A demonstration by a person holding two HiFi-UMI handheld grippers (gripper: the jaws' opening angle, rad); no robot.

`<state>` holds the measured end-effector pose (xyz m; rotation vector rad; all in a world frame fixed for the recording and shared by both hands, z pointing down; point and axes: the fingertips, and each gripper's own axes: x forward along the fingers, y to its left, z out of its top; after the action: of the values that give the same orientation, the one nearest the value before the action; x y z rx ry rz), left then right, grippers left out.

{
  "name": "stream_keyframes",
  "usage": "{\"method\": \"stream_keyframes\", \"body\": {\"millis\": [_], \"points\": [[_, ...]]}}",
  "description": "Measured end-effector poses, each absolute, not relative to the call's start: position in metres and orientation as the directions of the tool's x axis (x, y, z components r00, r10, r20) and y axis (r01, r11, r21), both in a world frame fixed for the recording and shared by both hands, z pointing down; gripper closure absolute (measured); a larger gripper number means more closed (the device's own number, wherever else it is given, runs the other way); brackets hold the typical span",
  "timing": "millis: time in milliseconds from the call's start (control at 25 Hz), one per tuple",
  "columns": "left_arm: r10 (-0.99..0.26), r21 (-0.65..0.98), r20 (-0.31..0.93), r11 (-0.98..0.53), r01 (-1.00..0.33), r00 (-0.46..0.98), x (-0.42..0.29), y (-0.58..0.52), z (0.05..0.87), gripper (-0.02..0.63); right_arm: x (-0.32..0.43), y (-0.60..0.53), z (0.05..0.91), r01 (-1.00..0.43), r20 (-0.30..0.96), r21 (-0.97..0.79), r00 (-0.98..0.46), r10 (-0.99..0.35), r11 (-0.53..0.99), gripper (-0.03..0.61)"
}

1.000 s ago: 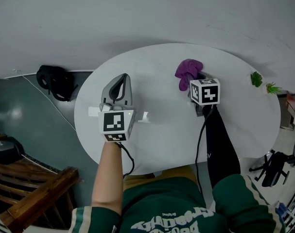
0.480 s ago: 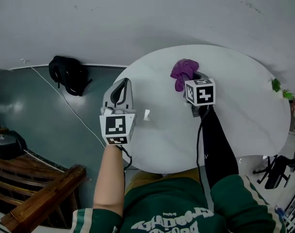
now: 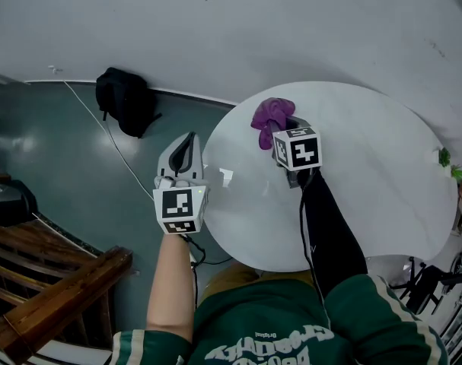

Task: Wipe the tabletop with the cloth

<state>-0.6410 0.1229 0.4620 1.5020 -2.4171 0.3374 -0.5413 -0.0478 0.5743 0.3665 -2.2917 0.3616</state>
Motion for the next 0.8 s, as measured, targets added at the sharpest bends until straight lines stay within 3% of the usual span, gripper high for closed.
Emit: {"method": "stream_keyframes", "body": {"millis": [560, 800], "points": [[-0.801, -0.041, 0.360, 0.499, -0.865, -0.479, -0.655, 0.197, 0.459, 0.614, -0.613, 0.092, 0.573, -0.074, 0.719, -0.234, -0.685, 0.121, 0.969, 0.520], [-0.847, -0.042, 0.328, 0.429, -0.903, -0.418, -0.630, 0.185, 0.430, 0.614, -0.572, 0.082, 0.536, -0.101, 0.677, -0.109, -0.736, 0.000, 0.989, 0.520]]}}
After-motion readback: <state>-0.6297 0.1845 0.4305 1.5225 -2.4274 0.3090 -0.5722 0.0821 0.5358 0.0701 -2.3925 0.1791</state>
